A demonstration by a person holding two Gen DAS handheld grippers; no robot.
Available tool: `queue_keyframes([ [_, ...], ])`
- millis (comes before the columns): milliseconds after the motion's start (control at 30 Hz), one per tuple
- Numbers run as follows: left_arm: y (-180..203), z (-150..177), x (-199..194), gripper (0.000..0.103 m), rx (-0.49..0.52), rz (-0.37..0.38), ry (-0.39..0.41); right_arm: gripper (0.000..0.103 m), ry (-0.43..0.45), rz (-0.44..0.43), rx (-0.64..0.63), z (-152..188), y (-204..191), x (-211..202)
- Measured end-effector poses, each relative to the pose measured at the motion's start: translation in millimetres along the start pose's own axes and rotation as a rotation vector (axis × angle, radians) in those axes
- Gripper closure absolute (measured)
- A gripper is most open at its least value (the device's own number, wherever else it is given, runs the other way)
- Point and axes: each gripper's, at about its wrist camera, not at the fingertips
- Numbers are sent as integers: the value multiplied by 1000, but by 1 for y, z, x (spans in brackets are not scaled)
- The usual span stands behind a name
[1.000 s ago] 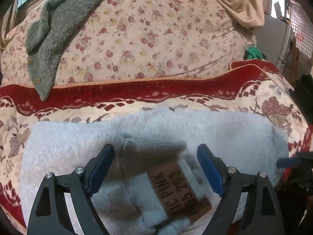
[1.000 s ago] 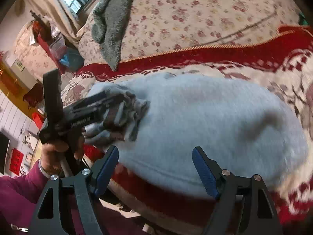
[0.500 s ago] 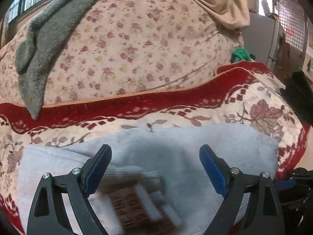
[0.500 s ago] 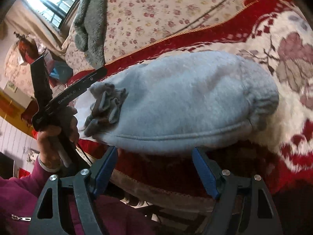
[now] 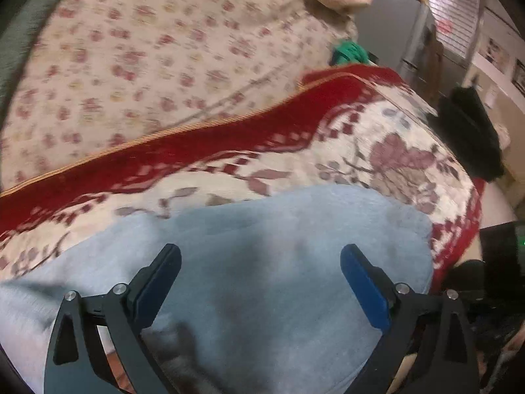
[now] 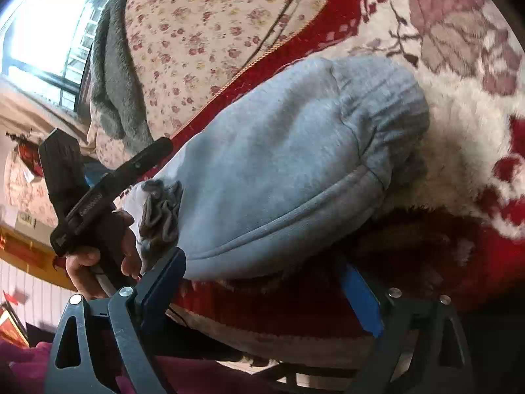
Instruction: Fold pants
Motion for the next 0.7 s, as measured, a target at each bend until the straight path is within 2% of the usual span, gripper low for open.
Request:
queue_keyframes([
  [100,5,-14,23,5,46,87,-43,8,9,-12,28,-1,8,6],
  [200,11,-29,48,5,112,115,-108,8,50,-22,44,-6,13,10],
  [433,23,-59,91,5,236,223,-159,6,153,-97,38,-12,20,15],
  [700,36,-74,139,5,296,393,-243,7,164,-133,-44,-11,13,20],
])
Point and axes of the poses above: each gripper's, at about its wrist camera, not at the fingertips, and x roughly the way its jaws point, y to its right, z to its underside, and after that the axes turned 13 degrees about x, right-handed
